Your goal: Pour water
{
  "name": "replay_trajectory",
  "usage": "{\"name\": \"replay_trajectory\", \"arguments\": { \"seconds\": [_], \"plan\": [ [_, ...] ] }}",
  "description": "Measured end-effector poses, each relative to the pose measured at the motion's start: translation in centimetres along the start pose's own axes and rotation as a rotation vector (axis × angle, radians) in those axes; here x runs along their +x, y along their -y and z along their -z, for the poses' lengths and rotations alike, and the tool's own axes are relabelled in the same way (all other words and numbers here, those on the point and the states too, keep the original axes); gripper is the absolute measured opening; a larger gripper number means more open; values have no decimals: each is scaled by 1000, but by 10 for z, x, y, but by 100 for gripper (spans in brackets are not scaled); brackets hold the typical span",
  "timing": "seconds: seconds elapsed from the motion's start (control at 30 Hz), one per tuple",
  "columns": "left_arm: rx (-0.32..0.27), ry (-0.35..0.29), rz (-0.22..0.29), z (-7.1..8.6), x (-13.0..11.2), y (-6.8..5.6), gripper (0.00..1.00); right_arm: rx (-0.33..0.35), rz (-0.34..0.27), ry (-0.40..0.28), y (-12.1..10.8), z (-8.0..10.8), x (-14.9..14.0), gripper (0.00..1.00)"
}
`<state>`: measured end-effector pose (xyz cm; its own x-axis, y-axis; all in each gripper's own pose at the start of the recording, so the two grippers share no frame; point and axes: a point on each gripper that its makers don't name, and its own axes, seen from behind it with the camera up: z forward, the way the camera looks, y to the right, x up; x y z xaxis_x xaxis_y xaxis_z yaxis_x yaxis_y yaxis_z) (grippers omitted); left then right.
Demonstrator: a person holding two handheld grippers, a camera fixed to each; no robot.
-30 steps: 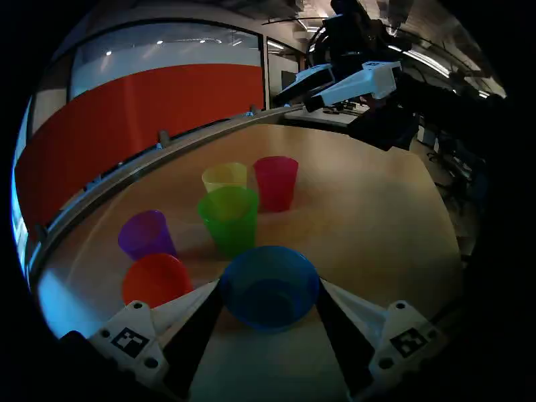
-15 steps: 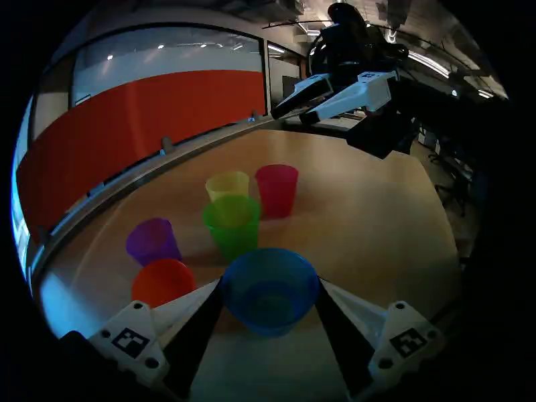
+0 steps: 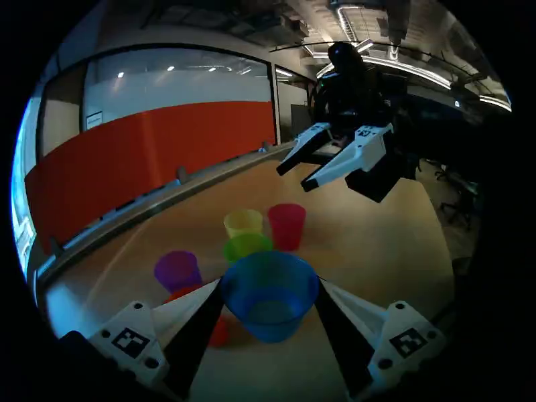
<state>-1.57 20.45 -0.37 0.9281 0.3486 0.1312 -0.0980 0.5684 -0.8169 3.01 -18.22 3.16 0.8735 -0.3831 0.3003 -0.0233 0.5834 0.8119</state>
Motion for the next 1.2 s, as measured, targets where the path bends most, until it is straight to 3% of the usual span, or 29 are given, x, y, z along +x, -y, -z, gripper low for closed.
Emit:
{"name": "replay_trajectory", "arguments": {
  "seconds": [0.47,0.8,1.2],
  "plan": [
    [67,-145,19,35,50,20,89,4,32,33,3,-24,-9,99],
    [106,-196,17,56,72,28,89,5,40,61,1,-42,-19,99],
    [133,-230,36,70,85,35,89,14,54,100,2,-62,-33,99]
  ]
}}
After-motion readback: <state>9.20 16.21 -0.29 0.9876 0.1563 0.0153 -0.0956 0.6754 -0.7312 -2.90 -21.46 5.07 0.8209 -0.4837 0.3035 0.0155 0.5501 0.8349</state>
